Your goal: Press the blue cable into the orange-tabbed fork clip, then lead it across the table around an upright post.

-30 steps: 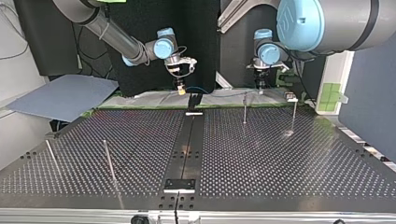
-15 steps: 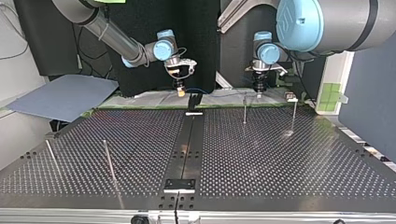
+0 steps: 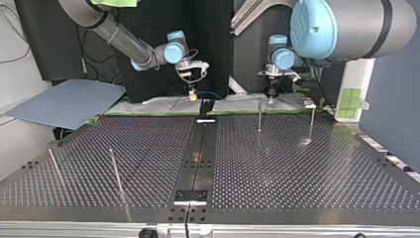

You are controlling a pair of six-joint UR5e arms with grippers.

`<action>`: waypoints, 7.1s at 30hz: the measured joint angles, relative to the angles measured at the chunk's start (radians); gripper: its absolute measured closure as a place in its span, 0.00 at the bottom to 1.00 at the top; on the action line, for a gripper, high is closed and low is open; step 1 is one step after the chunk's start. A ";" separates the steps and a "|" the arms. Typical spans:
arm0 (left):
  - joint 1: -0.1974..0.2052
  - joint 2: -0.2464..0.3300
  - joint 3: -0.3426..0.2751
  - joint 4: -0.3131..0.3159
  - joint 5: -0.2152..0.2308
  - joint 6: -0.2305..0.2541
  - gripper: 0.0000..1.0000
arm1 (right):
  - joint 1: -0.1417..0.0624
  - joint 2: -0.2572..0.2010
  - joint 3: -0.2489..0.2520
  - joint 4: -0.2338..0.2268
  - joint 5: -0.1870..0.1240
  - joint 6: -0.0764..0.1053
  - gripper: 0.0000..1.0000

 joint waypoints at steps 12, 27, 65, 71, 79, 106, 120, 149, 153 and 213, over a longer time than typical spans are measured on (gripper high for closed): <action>0.000 -0.042 -0.001 -0.074 0.011 0.015 1.00 | 0.010 0.005 0.000 0.025 0.018 -0.010 1.00; 0.006 -0.032 -0.064 -0.078 0.072 0.066 1.00 | 0.017 -0.001 -0.002 0.037 0.061 -0.032 1.00; 0.023 0.090 -0.067 0.032 0.034 -0.080 1.00 | 0.030 -0.036 -0.028 0.040 0.073 -0.008 1.00; 0.023 0.089 -0.064 0.034 0.029 -0.079 1.00 | 0.025 -0.036 -0.028 0.040 0.072 -0.010 1.00; 0.025 0.088 -0.063 0.035 0.027 -0.072 1.00 | 0.022 -0.036 -0.028 0.044 0.071 -0.014 1.00; 0.024 0.016 0.057 -0.048 0.025 -0.046 1.00 | 0.012 0.002 -0.061 0.028 0.040 -0.009 1.00; 0.029 0.016 0.121 -0.141 0.027 -0.048 1.00 | -0.008 0.002 -0.102 0.051 0.039 -0.009 1.00; 0.040 0.016 0.159 -0.203 0.033 -0.014 1.00 | -0.087 0.002 -0.161 0.105 0.035 0.007 1.00; 0.040 0.016 0.159 -0.221 0.010 0.021 1.00 | -0.087 0.002 -0.162 0.108 0.035 0.004 1.00; 0.013 0.276 -0.108 -0.371 0.085 0.177 0.00 | -0.083 0.008 -0.162 0.120 0.022 0.001 1.00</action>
